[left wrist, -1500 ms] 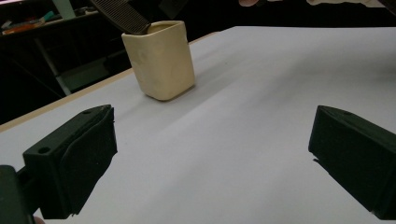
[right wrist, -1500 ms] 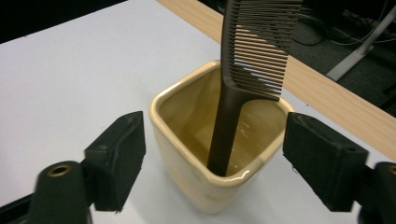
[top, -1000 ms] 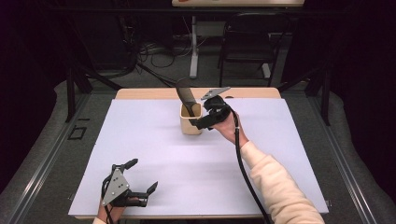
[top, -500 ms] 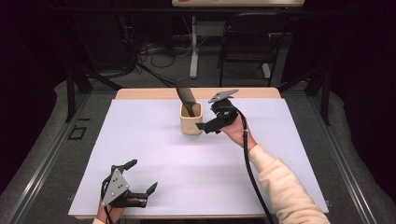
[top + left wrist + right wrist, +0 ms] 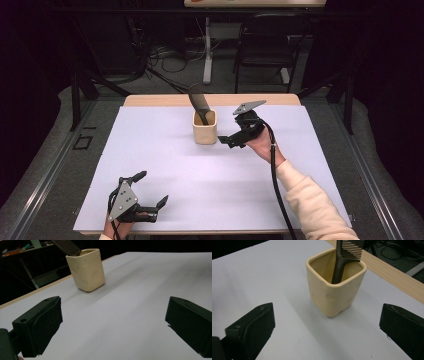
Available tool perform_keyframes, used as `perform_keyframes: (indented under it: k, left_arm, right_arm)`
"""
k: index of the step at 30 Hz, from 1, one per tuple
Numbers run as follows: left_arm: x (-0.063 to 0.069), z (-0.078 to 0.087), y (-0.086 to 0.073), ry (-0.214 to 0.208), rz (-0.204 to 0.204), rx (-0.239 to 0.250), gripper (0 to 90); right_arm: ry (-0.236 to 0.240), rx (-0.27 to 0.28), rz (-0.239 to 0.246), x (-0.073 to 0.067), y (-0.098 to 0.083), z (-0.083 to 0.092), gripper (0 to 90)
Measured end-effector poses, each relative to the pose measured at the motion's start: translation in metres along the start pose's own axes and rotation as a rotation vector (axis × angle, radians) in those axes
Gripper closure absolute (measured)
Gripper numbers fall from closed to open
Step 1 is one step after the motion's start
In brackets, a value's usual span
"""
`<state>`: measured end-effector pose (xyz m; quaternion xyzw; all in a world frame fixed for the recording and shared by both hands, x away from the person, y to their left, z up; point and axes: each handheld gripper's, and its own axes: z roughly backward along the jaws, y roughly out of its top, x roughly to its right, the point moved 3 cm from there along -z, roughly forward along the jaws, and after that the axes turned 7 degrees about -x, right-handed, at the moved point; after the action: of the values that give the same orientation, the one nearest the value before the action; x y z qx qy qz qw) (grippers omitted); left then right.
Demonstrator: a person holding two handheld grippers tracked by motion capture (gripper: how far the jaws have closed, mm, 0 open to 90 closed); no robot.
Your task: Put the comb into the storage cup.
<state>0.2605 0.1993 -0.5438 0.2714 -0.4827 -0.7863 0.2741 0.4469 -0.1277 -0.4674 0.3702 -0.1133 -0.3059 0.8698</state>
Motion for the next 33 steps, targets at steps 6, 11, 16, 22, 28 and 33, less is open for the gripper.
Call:
perform_keyframes:
  k: [6,11,16,22,28,33]
  left_arm:
    - [0.0,0.0,0.0,0.004,0.002,0.001,0.9]
    - [0.0,0.001,0.0,0.001,0.001,0.0,0.9]
    - [0.0,0.0,0.0,0.001,0.0,0.0,0.8]
    - [0.0,0.0,0.0,0.002,0.003,0.001,0.8]
    - [0.0,0.001,0.0,0.003,0.003,0.002,0.8]
    - [0.001,0.001,0.0,0.002,-0.001,0.002,0.8]
  right_arm:
    - [-0.004,-0.001,0.006,0.001,-0.012,0.008,0.0]
    - [-0.02,-0.01,0.013,0.001,-0.022,0.018,0.0]
    - [-0.025,-0.023,0.014,0.001,-0.034,0.024,0.0]
    - [-0.036,-0.035,0.016,0.002,-0.045,0.031,0.0]
    - [-0.063,-0.034,0.025,0.001,-0.057,0.039,0.0]
    - [-0.074,-0.037,0.026,-0.001,-0.068,0.047,0.0]
